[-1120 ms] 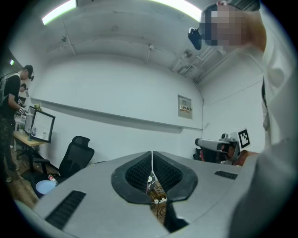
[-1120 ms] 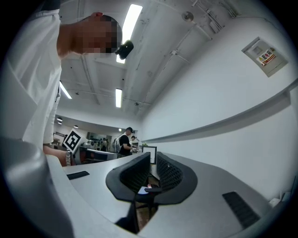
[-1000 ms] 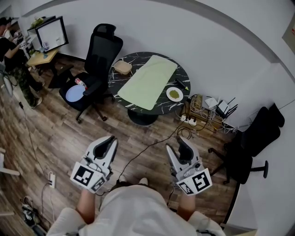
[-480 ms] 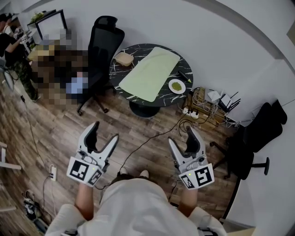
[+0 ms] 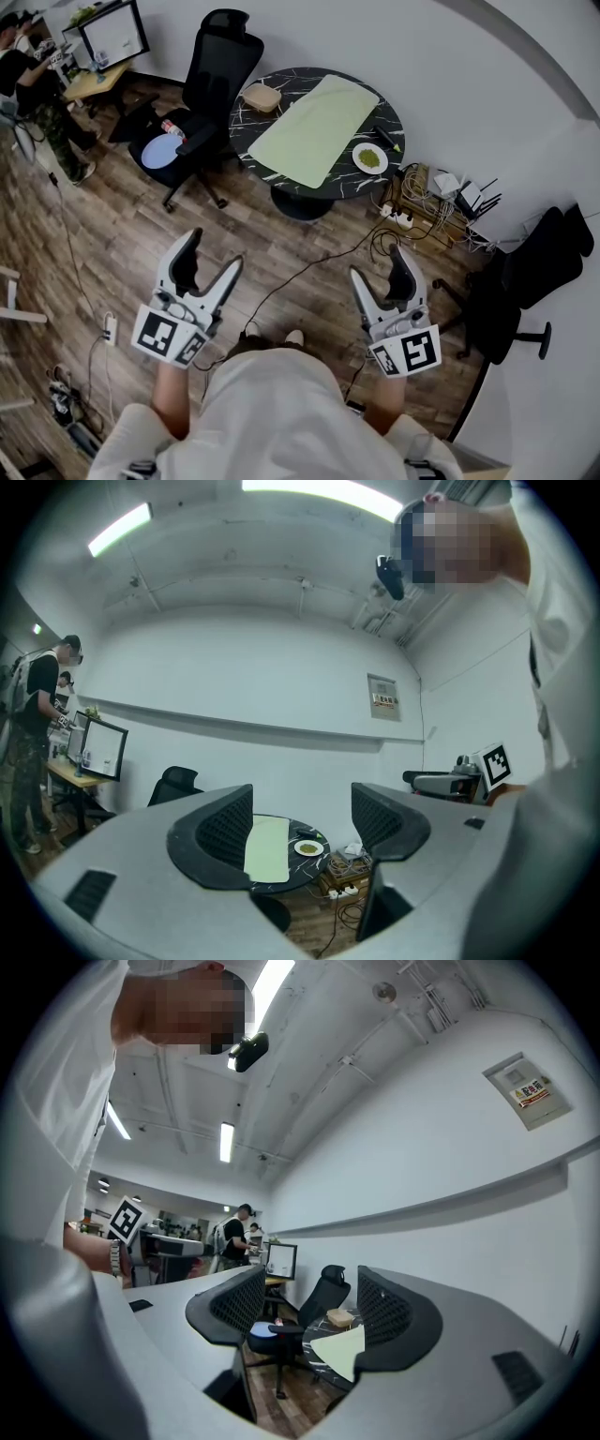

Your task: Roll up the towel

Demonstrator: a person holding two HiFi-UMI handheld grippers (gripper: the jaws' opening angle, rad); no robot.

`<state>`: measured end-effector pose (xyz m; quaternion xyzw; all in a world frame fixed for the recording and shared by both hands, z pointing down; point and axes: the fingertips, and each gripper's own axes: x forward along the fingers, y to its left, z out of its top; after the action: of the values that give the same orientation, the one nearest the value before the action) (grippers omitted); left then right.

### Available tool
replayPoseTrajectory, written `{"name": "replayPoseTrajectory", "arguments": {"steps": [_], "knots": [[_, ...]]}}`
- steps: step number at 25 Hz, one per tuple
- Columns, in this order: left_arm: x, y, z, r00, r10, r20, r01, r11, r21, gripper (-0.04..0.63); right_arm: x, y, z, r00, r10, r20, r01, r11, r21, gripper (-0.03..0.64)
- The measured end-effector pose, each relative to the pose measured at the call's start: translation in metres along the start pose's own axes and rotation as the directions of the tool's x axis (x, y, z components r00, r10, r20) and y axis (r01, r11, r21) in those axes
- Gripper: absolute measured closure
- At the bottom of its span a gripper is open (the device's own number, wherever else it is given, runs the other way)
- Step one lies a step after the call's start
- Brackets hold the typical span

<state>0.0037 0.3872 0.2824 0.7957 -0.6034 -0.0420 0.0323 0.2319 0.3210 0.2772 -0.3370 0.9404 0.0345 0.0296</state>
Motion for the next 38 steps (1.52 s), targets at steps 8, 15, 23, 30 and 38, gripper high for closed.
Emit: {"name": "replayPoseTrajectory", "arguments": {"steps": [8, 15, 23, 30, 38], "knots": [[0.023, -0.015, -0.008, 0.999, 0.043, -0.029, -0.043, 0.999, 0.001, 0.291, -0.005, -0.032, -0.014, 0.999, 0.037, -0.011, -0.036, 0.999, 0.037, 0.347], [0.053, -0.029, -0.019, 0.997, 0.052, -0.053, -0.051, 0.999, 0.010, 0.291, -0.009, -0.066, -0.033, 0.998, 0.058, -0.019, -0.056, 0.996, 0.074, 0.347], [0.085, -0.005, -0.009, 0.998, 0.056, -0.029, -0.054, 0.997, 0.047, 0.291, 0.013, -0.092, -0.030, 0.999, 0.028, 0.034, -0.030, 0.998, 0.057, 0.347], [0.129, 0.057, -0.019, 1.000, 0.016, -0.023, -0.016, 0.999, 0.034, 0.291, 0.059, -0.106, -0.050, 0.998, -0.054, 0.025, 0.052, 0.996, 0.067, 0.347], [0.218, 0.191, -0.041, 0.989, -0.114, -0.090, 0.114, 0.993, -0.011, 0.291, 0.202, -0.108, -0.063, 0.984, -0.172, -0.047, 0.174, 0.984, 0.030, 0.347]]}}
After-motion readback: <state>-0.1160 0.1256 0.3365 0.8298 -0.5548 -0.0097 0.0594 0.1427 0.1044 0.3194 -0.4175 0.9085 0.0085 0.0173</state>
